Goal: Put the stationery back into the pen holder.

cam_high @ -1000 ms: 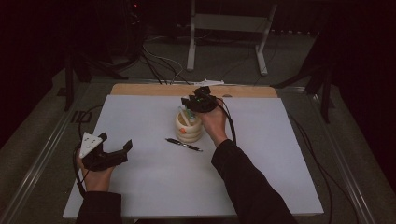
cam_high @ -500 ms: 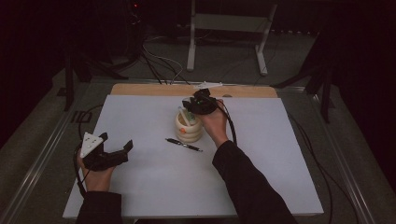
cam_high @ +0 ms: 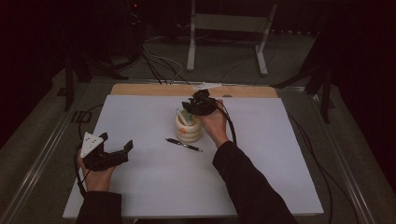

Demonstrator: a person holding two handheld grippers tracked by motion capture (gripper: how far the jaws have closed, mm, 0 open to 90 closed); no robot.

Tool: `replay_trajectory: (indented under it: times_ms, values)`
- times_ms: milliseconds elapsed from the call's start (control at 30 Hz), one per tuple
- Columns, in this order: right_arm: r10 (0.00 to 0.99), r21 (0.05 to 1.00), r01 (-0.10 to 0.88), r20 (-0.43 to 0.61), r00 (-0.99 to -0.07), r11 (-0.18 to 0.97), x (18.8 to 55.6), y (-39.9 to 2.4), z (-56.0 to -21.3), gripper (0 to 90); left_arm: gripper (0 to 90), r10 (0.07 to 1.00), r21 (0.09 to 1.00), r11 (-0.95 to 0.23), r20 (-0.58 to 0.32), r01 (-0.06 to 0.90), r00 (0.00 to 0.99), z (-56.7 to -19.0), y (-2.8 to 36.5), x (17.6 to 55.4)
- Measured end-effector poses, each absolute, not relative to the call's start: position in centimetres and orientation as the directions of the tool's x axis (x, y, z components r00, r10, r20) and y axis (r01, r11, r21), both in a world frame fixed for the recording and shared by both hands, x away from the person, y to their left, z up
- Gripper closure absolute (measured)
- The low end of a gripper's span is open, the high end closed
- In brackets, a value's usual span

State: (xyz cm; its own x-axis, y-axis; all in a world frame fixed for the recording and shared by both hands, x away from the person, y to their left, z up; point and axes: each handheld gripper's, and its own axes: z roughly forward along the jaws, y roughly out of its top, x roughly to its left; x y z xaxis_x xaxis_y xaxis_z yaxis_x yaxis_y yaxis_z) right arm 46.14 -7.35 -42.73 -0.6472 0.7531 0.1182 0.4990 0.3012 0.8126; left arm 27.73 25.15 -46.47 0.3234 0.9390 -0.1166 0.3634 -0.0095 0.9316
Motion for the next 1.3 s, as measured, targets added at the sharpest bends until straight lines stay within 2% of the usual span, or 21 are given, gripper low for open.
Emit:
replay_trajectory:
  times_ms: [467,600,667,700,733,833,900,1033,1300]
  values:
    - [0.745,0.801,0.498,0.101,-0.659,0.332,45.5,-7.3,-43.5,63.4,0.7,0.939,0.931,-0.011,-0.116,0.366,0.323,-46.5,25.1,27.7]
    - [0.746,0.807,0.499,0.115,-0.656,0.315,45.5,-7.7,-43.3,58.3,0.7,0.939,0.930,-0.011,-0.117,0.367,0.323,-46.5,25.1,27.7]
    - [0.742,0.812,0.500,0.130,-0.658,0.302,45.5,-7.9,-43.1,54.2,0.7,0.939,0.930,-0.010,-0.117,0.366,0.323,-46.5,25.1,27.7]
    - [0.736,0.817,0.498,0.141,-0.662,0.291,45.5,-8.0,-42.9,48.0,0.7,0.939,0.931,-0.010,-0.117,0.366,0.323,-46.5,25.1,27.7]
    - [0.736,0.817,0.498,0.141,-0.662,0.291,45.5,-8.0,-42.9,48.0,0.7,0.939,0.931,-0.010,-0.117,0.366,0.323,-46.5,25.1,27.7]
    - [0.735,0.818,0.506,0.161,-0.659,0.275,45.5,-8.2,-42.7,33.2,0.7,0.940,0.931,-0.010,-0.116,0.365,0.322,-46.5,25.1,27.7]
    - [0.737,0.816,0.510,0.165,-0.655,0.272,45.4,-8.2,-42.7,31.4,0.8,0.940,0.931,-0.009,-0.117,0.365,0.321,-46.5,25.2,27.7]
    - [0.747,0.817,0.517,0.171,-0.642,0.257,45.3,-8.4,-42.6,19.8,0.7,0.940,0.930,-0.009,-0.117,0.367,0.320,-46.6,25.2,27.7]
    - [0.706,0.818,0.506,0.187,-0.683,0.273,44.7,-8.6,-42.3,3.7,0.7,0.941,0.931,-0.007,-0.118,0.366,0.318,-46.6,25.2,27.7]
